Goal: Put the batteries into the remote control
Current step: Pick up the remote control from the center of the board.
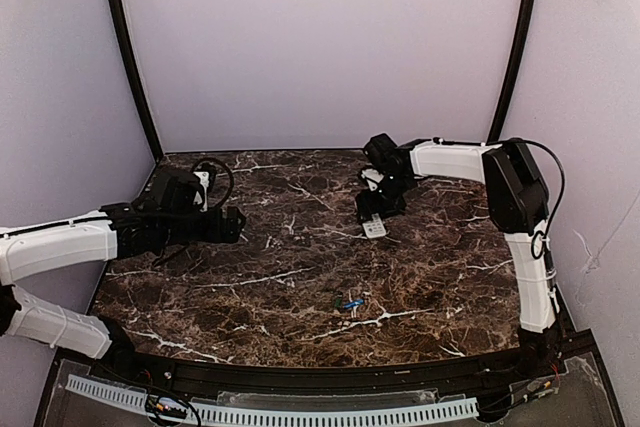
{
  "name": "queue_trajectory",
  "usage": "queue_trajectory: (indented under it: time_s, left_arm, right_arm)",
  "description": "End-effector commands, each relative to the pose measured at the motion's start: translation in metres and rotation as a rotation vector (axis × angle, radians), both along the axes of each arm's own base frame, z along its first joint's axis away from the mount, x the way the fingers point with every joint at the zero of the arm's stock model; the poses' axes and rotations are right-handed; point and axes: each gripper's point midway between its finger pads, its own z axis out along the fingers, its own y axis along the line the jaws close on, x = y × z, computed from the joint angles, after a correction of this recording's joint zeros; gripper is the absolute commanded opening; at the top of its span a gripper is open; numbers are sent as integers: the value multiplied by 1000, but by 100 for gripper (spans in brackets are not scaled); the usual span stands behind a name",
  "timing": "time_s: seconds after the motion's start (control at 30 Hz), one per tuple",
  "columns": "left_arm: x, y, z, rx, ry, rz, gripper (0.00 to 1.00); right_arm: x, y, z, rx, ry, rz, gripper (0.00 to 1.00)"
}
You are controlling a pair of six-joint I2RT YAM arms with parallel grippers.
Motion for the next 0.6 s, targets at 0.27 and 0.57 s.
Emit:
queue_trajectory:
  time_s: [0.27, 0.57]
  left_arm:
    - [-1, 0, 0, -2, -11, 2, 100]
    - [-3, -12, 8, -53, -31, -61, 100]
  right_arm:
    - [1, -18, 5, -142, -60, 11, 66]
    - [1, 8, 46, 52, -119, 51, 53]
